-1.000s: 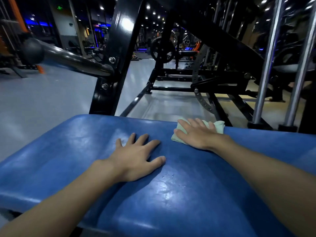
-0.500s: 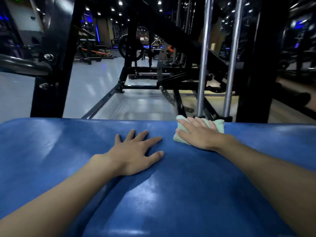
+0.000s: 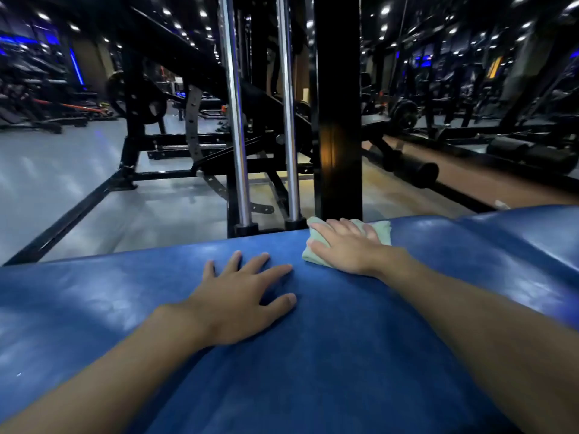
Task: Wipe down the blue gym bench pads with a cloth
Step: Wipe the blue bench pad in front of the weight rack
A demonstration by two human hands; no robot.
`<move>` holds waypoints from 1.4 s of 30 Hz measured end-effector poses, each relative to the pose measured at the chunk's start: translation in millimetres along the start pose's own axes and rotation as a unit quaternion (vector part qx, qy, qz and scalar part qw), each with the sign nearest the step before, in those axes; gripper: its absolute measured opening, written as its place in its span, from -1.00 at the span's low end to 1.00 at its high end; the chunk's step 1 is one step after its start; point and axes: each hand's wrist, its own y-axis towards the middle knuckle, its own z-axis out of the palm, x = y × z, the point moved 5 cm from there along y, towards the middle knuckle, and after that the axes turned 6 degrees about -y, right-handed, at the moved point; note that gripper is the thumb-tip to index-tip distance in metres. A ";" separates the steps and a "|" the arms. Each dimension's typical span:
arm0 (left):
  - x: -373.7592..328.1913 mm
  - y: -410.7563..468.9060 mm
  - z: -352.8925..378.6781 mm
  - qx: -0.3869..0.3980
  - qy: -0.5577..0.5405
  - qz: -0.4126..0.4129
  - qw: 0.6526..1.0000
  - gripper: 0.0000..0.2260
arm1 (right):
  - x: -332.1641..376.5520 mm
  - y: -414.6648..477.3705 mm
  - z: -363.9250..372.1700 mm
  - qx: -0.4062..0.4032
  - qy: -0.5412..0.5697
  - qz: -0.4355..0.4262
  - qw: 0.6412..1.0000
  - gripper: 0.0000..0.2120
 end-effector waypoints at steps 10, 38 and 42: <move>-103.6 61.9 17.0 0.018 0.005 0.106 0.994 -0.45 | -132.1 4.0 -0.7 0.010 -0.005 0.095 0.995 -0.38; -110.2 67.8 16.5 0.017 -0.001 0.088 0.996 -0.43 | -210.5 -76.3 3.1 0.009 -0.027 0.200 0.979 -0.40; -103.6 58.2 16.1 0.015 -0.005 0.083 0.996 -0.44 | -188.8 -78.4 7.4 0.014 -0.028 0.172 0.985 -0.41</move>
